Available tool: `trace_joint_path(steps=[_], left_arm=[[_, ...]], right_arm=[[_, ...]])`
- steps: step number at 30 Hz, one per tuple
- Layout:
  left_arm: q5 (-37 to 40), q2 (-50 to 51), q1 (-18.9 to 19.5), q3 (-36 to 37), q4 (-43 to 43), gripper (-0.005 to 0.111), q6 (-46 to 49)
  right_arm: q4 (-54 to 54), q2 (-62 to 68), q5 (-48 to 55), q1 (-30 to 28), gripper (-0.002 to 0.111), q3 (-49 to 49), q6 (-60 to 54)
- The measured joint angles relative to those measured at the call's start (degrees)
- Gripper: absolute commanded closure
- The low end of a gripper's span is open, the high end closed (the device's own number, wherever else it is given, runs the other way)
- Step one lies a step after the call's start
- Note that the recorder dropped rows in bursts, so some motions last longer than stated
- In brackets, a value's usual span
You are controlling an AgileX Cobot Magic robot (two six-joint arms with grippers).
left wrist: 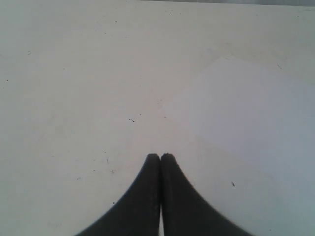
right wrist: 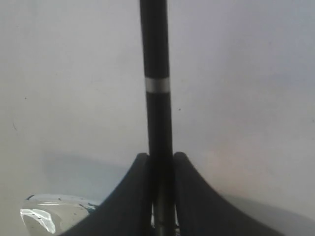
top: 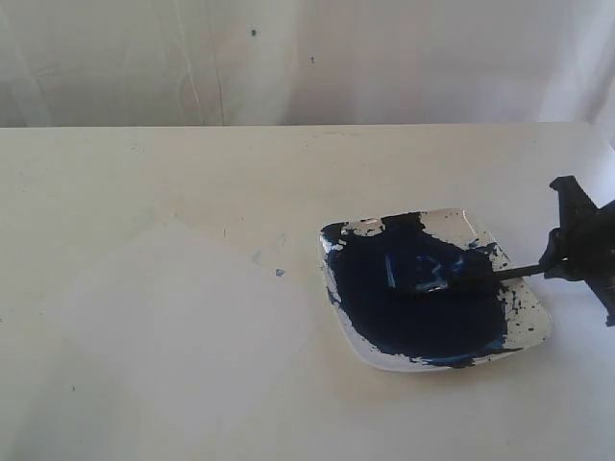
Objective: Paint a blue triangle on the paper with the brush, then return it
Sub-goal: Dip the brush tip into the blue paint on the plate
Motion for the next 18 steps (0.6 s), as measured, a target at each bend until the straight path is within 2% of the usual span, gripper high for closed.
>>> trace_joint_path(steps=[7,9,13,16,18], left_arm=[[0.0,0.0,0.0,0.0,0.0,0.107,0.0],[0.0,0.0,0.0,0.0,0.0,0.107,0.0],[0.0,0.0,0.0,0.0,0.0,0.107,0.0],[0.0,0.0,0.0,0.0,0.0,0.107,0.0],[0.0,0.0,0.0,0.0,0.0,0.107,0.0]], right_arm=[[-0.46,-5.36,-5.94,0.0,0.099,0.0,-0.68],[-0.79,-8.93,-9.0,0.0,0.101,0.0,-5.65],[-0.93,-17.36,-11.77,0.11,0.105,0.0,-24.09],[-1.07,-21.69,-11.64,1.97,0.107,0.0,-41.85],[-1.07,-23.56,-11.52,3.76,0.108,0.0,-49.15]])
